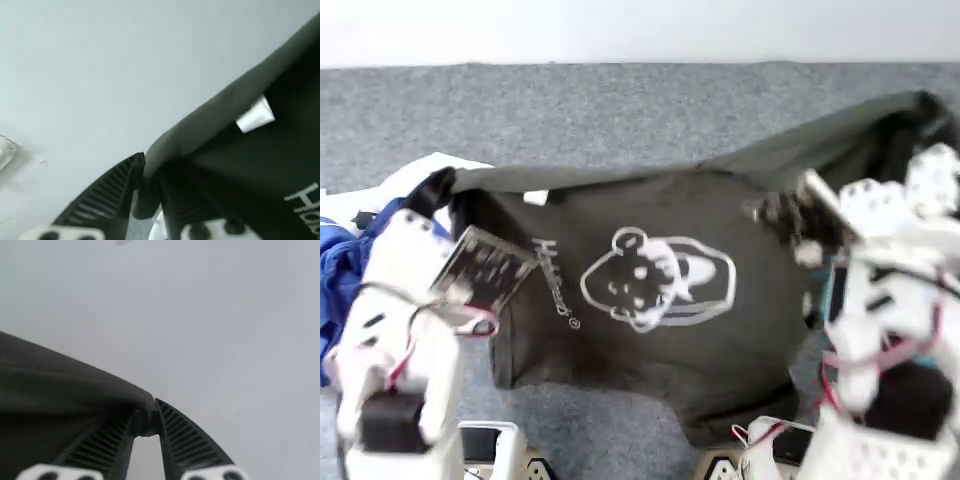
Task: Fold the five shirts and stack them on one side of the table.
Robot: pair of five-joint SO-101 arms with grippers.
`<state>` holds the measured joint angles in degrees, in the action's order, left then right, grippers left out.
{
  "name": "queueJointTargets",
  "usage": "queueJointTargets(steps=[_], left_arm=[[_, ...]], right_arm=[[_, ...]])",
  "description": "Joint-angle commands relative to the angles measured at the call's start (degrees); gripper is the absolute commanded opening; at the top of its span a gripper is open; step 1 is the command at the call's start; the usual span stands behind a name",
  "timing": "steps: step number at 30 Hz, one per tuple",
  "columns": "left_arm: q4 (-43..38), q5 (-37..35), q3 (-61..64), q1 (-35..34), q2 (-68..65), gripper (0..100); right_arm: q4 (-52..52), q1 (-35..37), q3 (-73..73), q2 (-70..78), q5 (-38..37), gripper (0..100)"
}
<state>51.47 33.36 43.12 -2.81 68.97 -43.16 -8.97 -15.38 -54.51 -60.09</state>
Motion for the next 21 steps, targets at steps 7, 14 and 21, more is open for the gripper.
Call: queueJointTargets(steps=[7,14,21], left_arm=[[-23.6,3.2,1.4,-0.4,-24.5,1],[-28.9,3.2,-12.2,-0.5,-47.3,1],[-27.2,3.2,-28.7,-2.9,-63.9,1]], right_arm=[[28.8,3.3,-16.2,12.4,0.8,0.9],[46.0,4.7,-16.5,26.7,0.4,0.9],[52.4,6.8,-8.8,37.9,0.4,0.9]])
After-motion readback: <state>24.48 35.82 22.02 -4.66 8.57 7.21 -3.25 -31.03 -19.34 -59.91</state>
